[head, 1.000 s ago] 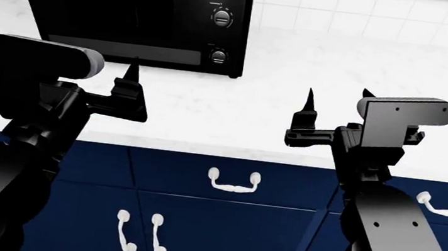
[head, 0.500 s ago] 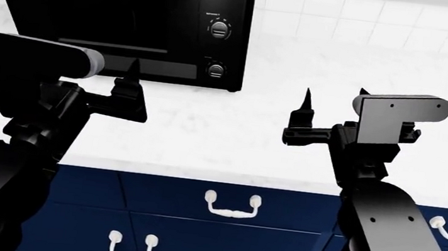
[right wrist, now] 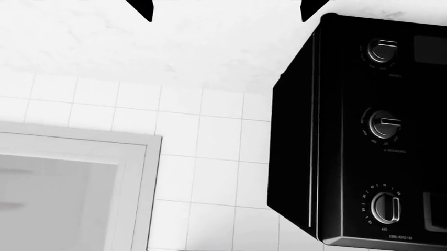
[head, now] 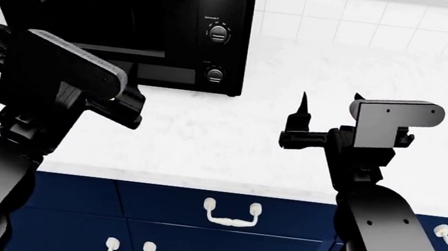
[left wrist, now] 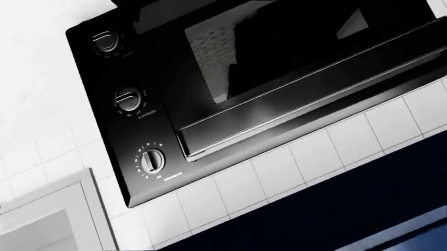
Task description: Open the toaster oven door.
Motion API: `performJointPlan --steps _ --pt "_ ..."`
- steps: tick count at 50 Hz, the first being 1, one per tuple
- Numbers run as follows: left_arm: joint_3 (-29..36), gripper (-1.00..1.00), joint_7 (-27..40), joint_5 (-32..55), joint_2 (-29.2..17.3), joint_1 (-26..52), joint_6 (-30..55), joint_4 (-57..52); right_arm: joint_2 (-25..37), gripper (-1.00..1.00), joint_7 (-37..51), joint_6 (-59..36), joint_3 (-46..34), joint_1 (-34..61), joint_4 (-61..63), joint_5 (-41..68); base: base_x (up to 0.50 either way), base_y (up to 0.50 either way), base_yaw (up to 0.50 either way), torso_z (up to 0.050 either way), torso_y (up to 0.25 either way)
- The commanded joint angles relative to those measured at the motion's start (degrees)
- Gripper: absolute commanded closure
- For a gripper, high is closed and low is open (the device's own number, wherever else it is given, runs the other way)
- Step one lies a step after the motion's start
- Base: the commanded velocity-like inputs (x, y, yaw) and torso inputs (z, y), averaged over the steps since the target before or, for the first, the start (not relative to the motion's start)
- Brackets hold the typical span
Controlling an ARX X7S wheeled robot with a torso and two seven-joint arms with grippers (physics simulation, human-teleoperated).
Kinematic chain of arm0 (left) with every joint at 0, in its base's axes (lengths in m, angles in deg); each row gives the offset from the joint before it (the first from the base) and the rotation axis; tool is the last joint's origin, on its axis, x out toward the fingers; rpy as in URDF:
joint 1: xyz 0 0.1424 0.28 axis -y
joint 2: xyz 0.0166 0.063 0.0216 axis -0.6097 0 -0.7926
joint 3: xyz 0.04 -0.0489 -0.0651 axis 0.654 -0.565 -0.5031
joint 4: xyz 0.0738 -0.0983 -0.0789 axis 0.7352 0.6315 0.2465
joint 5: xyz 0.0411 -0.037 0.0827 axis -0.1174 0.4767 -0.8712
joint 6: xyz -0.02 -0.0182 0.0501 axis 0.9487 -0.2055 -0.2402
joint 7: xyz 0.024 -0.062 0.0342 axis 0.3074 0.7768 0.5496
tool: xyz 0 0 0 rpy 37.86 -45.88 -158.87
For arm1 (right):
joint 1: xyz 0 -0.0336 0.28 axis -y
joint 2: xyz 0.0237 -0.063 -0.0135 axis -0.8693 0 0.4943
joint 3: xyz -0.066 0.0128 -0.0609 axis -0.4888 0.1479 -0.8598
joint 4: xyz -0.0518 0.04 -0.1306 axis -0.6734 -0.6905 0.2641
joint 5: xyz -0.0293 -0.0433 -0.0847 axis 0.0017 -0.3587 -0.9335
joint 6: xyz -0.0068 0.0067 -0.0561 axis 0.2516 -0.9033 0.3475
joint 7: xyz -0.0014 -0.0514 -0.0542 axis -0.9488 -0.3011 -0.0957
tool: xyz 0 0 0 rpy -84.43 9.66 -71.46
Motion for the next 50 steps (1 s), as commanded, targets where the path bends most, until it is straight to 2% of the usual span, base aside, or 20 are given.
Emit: performJointPlan --steps 1,7,16,24,40,50 --pt "24.8 -1.00 -7.5 -16.3 -19.7 11.3 -7.2 0.4 -0.5 -1.00 -0.1 1.6 0.1 -0.8 -1.1 1.0 0.00 0.00 0.00 0.000 0.000" --pt "35.2 -1.00 -13.1 -25.1 -26.2 18.6 -12.7 2.6 -0.2 -1.00 -0.2 1.6 0.4 -0.8 -0.9 1.5 0.00 0.00 0.00 0.000 0.000" --pt "39.6 -1.00 -18.1 -28.4 -29.3 24.6 -27.0 12.1 -0.3 -1.00 -0.2 1.6 0.6 -0.4 -1.3 2.3 0.00 0.00 0.00 0.000 0.000" --pt "40.5 -1.00 -20.4 -28.2 -27.6 28.2 -32.1 19.3 -0.1 -1.00 0.0 1.4 0.8 -0.1 -1.3 2.9 0.00 0.00 0.00 0.000 0.000" --pt "44.4 -1.00 -28.2 -30.1 -21.6 36.1 -34.0 30.7 0.2 -1.00 0.5 1.2 1.1 0.1 -1.0 3.7 0.00 0.00 0.00 0.000 0.000" --pt "47.4 -1.00 -28.8 -33.4 -16.5 40.4 -36.1 39.9 0.6 -1.00 0.5 1.7 1.8 -0.4 -1.1 4.5 0.00 0.00 0.00 0.000 0.000"
